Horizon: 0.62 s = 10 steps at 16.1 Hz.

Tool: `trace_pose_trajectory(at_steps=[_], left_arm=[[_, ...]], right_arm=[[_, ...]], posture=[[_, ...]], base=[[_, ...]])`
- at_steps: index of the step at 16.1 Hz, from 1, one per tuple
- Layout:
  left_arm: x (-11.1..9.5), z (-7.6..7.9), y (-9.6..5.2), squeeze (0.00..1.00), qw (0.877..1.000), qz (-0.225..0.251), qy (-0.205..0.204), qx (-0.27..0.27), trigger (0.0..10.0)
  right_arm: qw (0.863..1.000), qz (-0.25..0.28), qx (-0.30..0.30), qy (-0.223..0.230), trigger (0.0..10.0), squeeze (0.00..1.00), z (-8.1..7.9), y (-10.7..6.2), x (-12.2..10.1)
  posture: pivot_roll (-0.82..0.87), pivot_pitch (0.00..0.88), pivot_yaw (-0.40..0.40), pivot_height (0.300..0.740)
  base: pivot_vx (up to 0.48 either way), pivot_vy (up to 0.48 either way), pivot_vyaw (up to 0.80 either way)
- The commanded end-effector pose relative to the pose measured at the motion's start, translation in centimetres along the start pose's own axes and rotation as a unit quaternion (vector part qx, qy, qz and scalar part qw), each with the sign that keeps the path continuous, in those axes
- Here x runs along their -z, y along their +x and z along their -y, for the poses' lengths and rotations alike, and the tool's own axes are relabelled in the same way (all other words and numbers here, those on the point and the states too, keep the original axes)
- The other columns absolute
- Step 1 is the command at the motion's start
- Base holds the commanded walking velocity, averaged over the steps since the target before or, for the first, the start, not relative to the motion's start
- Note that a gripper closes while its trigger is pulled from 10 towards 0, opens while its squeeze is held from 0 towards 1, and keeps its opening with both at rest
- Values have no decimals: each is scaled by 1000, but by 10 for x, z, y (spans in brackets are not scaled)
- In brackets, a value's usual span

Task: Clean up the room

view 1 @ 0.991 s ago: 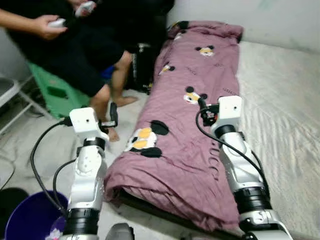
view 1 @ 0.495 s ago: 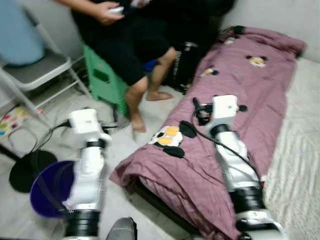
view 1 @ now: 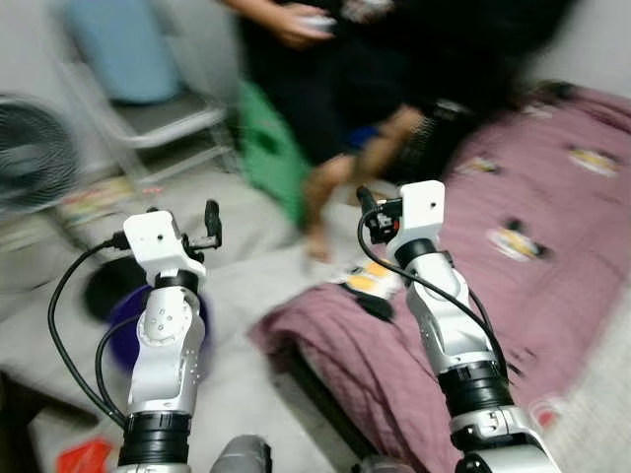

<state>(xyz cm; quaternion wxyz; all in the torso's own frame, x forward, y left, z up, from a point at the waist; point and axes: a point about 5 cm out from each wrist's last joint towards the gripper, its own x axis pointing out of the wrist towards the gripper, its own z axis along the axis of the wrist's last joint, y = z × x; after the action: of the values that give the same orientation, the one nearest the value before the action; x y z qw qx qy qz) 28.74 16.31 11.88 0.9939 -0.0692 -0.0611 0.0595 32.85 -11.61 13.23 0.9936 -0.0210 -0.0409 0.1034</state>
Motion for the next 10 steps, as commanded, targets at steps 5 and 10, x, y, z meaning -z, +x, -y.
trace_pose_trajectory(at_steps=[5,10], left_arm=[[0,5,-1,0,1000,2,9,9,10000],[1,7,-3,0,1000,1,12,12,10000]], right_arm=[[1000,-1,9,-3,10000,0,6,0,-1],[1000,-3,8,-7,10000,0,7,-2,1]], posture=[[-56,29,-7,740],[-56,30,-7,740]], base=[[0,0,800],[0,0,261]])
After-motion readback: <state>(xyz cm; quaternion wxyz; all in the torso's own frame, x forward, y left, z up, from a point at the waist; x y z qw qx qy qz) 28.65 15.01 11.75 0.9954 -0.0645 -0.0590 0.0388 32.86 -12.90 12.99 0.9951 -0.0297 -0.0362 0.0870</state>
